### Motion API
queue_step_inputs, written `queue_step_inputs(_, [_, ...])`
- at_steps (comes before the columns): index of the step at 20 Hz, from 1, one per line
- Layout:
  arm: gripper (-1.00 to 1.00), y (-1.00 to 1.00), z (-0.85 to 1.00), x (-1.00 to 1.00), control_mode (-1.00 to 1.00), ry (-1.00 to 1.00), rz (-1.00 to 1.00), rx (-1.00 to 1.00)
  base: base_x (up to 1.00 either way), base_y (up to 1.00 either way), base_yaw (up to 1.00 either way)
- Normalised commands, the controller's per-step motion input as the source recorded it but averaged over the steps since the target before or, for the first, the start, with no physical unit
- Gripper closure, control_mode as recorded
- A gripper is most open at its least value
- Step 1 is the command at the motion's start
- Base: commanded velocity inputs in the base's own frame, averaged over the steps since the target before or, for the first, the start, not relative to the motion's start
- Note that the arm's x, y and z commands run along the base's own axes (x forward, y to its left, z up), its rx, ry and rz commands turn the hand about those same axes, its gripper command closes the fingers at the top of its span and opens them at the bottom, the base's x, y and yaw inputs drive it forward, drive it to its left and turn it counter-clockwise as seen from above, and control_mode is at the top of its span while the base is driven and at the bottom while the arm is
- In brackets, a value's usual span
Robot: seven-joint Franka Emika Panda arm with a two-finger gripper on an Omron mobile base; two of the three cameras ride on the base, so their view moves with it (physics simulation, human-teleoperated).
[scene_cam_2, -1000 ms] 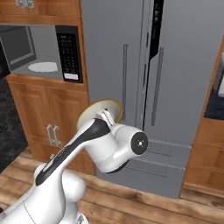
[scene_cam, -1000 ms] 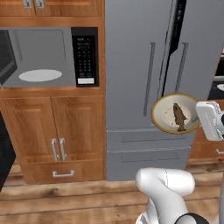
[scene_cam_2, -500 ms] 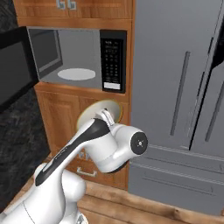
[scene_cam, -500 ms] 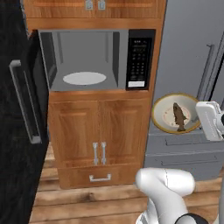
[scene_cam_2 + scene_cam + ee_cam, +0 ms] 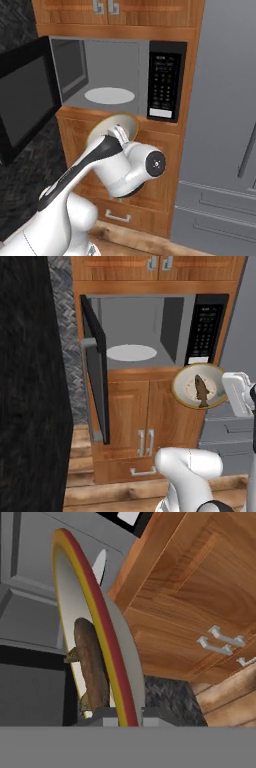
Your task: Remove the tangerine from the bowl and place it on the small plate. Then place the bowl with only the fish in the microwave, close the door, and press the start button to microwave the fish.
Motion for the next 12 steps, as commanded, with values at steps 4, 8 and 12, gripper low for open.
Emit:
queue_step_inputs(4, [1.0,0.0,0.0,0.0,1.0,0.0,0.0,0.0,0.46,0.06,0.0])
queue_step_inputs(8, [1.0,0.0,0.0,0.0,1.0,0.0,0.0,0.0,0.39,0.45,0.0])
queue_step_inputs(12, [1.0,0.0,0.0,0.0,1.0,0.0,0.0,0.0,0.38,0.34,0.0])
